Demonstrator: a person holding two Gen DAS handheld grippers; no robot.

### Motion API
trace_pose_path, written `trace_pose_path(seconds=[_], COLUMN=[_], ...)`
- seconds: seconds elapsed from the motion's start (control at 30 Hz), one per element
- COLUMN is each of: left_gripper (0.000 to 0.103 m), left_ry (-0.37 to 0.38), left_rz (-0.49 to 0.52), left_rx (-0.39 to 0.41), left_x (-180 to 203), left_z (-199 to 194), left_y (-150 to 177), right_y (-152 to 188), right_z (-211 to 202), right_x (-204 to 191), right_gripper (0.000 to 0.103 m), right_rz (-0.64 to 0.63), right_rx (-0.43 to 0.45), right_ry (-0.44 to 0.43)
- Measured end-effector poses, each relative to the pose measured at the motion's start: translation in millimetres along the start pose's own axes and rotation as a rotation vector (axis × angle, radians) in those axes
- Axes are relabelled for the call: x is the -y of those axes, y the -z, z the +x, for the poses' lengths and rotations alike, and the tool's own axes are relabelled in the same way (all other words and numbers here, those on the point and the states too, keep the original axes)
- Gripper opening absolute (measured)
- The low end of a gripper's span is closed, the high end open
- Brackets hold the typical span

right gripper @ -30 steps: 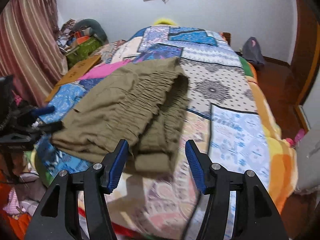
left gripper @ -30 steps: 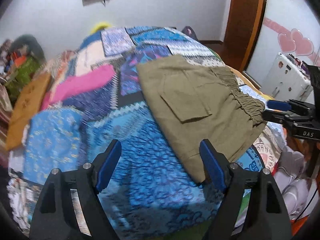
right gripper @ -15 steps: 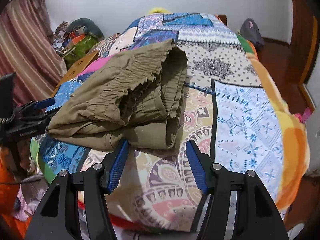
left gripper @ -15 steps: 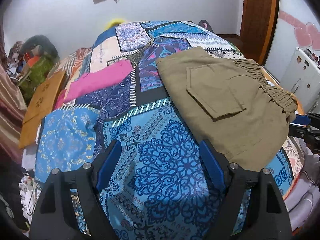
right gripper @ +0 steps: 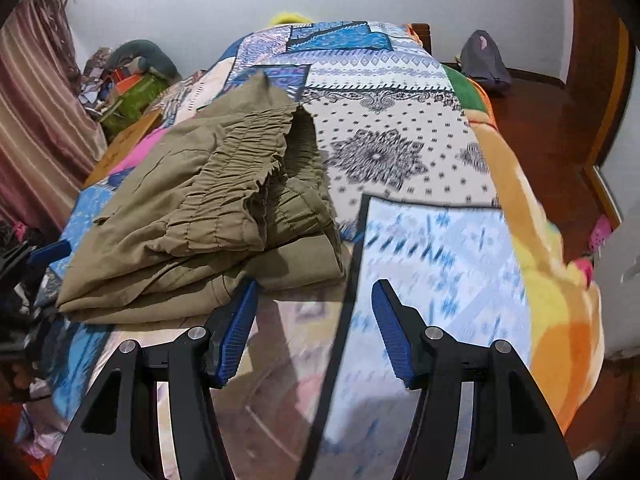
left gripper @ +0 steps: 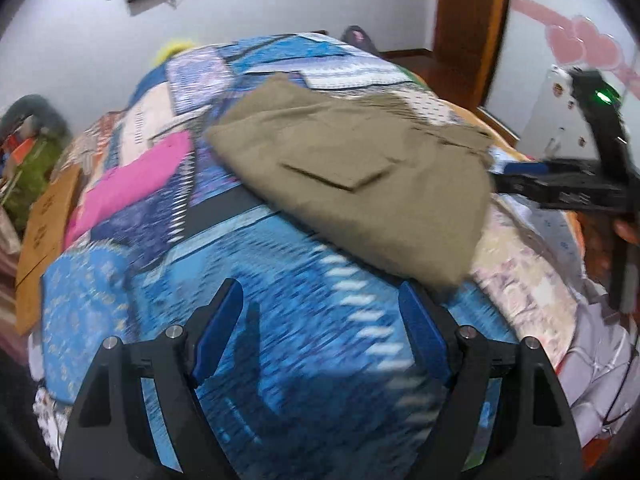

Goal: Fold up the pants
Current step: 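Withdraw both grippers from the folded pants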

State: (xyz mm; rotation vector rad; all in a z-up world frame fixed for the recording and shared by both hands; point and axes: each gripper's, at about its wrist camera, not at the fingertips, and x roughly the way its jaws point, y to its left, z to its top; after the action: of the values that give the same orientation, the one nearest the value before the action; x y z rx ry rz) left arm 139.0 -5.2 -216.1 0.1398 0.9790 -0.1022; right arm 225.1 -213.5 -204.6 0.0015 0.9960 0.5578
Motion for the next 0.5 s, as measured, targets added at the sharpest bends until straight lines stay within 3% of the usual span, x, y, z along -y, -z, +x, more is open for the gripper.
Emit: trace_pose_path(seconds=[0.13, 0.33, 0.5], left_gripper=[0.081, 0.081, 0.081], left_ry=[-0.001, 0.064, 0.015], left_rz=[0.029, -0.07, -0.14], left_rx=[0.003, -0.028, 0.007], left_x=[15.5, -0.3, -29.2], left_z=[13.9, 27.9, 15.7], left_y=[-17.6, -32.2, -30.8], right_y=[-20.9, -32.5, -26.6], right_z=[15.6, 18.4, 2.5], right_x=[11.4, 22.4, 16.6], right_gripper=[0.056, 0.056, 0.056], right_rz=[0.001, 0.041, 0.055], right_rx=[-0.001, 0.03, 0.038], right_ry=[0.02, 0.015, -0.003])
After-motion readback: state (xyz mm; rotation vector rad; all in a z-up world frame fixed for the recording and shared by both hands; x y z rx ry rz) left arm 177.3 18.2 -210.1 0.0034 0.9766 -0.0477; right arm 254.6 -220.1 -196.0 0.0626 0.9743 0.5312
